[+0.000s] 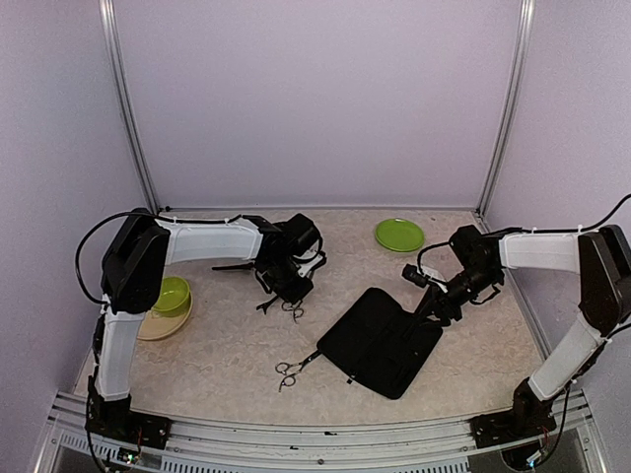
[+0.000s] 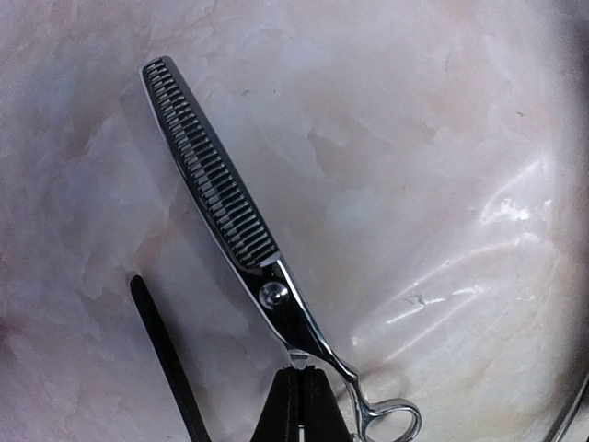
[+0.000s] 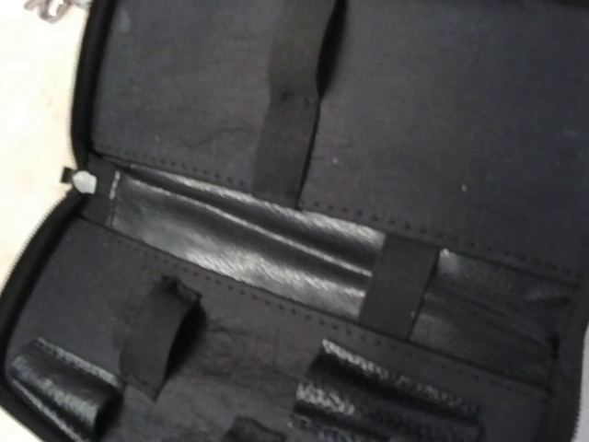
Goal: Sort the hair-cutting tools
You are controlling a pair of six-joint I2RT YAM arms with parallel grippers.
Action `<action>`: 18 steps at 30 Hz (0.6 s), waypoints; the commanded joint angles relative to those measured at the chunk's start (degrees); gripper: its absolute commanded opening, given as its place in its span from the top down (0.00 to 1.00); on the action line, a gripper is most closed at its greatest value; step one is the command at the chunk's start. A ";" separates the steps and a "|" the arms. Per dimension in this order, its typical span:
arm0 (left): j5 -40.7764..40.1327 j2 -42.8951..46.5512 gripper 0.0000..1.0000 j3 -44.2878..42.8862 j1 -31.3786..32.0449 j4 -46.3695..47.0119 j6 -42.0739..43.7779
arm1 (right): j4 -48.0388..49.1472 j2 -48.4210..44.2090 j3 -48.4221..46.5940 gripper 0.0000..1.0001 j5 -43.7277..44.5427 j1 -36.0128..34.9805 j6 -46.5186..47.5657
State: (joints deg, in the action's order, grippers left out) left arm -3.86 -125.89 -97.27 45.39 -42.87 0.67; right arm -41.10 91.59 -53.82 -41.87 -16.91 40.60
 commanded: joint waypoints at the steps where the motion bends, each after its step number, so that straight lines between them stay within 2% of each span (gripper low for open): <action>1: 2.11 7.33 1.00 0.49 2.13 2.93 1.40 | -1.39 -1.72 -1.87 0.56 -2.38 1.95 0.00; 5: 4.65 10.35 1.00 1.91 5.32 2.66 3.49 | 0.59 -2.45 -2.20 0.56 -0.49 5.56 -2.32; 11: 15.39 11.59 1.00 2.18 13.55 0.10 6.83 | 6.12 -0.78 0.36 0.56 11.49 6.98 -6.10; 14: 15.24 9.00 1.00 0.04 16.96 -3.11 6.69 | 6.42 0.20 1.17 0.57 13.64 6.93 -6.08; 18: 14.43 5.92 1.00 -0.44 18.58 -6.47 6.15 | 5.29 0.13 1.90 0.57 11.30 6.13 -4.90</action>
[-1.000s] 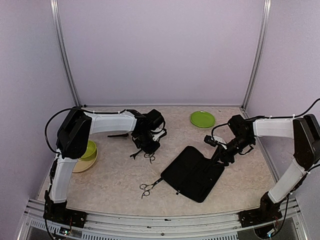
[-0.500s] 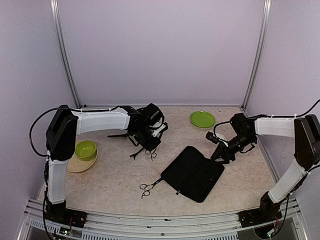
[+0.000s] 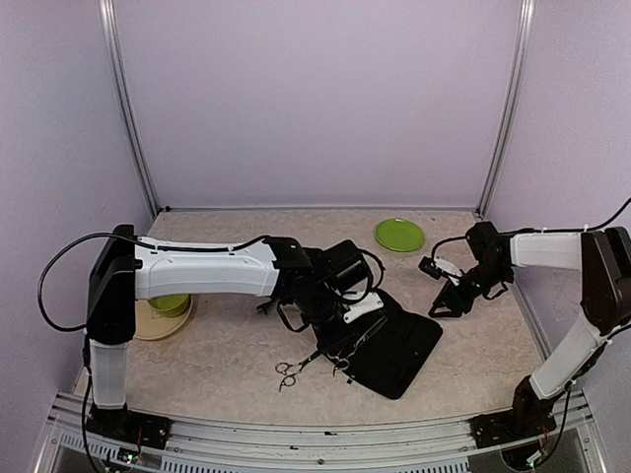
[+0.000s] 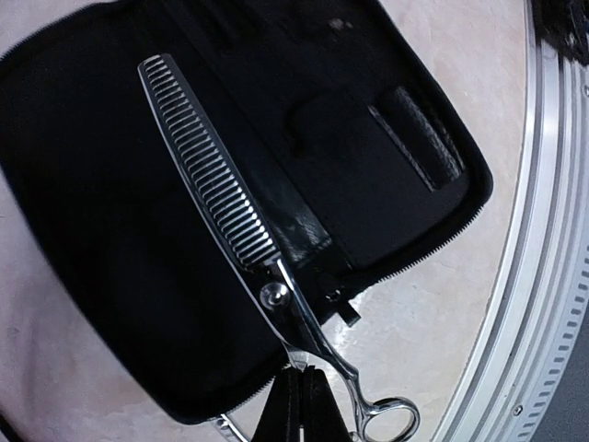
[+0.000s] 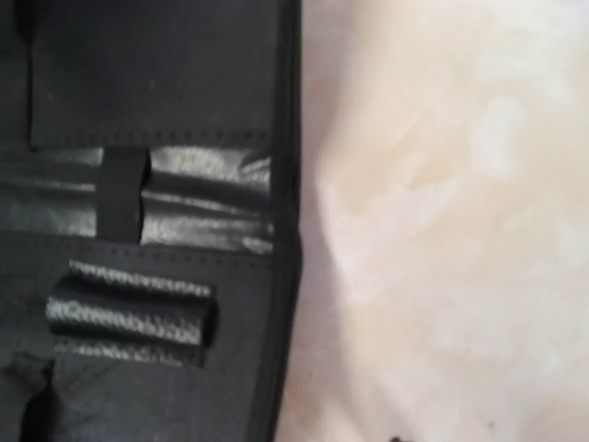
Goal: Sort the hair-cutting tools
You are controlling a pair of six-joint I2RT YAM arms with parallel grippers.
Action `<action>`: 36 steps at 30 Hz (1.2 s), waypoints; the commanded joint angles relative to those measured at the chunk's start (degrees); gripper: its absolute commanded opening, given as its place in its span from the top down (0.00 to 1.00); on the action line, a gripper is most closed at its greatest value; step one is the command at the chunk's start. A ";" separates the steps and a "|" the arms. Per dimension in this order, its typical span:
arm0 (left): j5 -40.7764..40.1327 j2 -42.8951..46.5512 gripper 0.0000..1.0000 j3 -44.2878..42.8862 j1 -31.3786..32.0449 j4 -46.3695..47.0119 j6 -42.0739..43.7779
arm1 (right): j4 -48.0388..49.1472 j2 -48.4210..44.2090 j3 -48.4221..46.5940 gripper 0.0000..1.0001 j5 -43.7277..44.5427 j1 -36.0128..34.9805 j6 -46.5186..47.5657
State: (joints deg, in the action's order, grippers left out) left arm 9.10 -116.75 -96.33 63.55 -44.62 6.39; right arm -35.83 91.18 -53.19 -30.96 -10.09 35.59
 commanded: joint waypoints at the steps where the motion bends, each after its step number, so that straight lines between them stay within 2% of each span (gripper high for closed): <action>1: 1.12 -3.76 1.00 -1.40 0.38 -5.26 0.07 | -0.37 0.46 1.42 0.57 -0.37 -1.24 0.48; 12: -3.52 -6.35 1.00 0.26 0.93 -9.01 -1.96 | -1.87 2.23 2.28 0.57 -1.57 -5.73 2.32; 30: -0.60 -15.00 1.00 -7.54 -1.88 -10.79 -0.91 | -3.32 3.53 2.05 0.57 -4.12 -7.92 3.51; 36: -0.17 -15.33 1.00 -8.61 -2.33 -11.60 -1.96 | -3.79 2.33 1.40 0.57 -5.68 -7.93 3.43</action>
State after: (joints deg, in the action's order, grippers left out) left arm 10.28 -129.95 -104.33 62.17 -57.14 4.97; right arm -37.93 93.97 -51.44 -34.59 -17.37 38.33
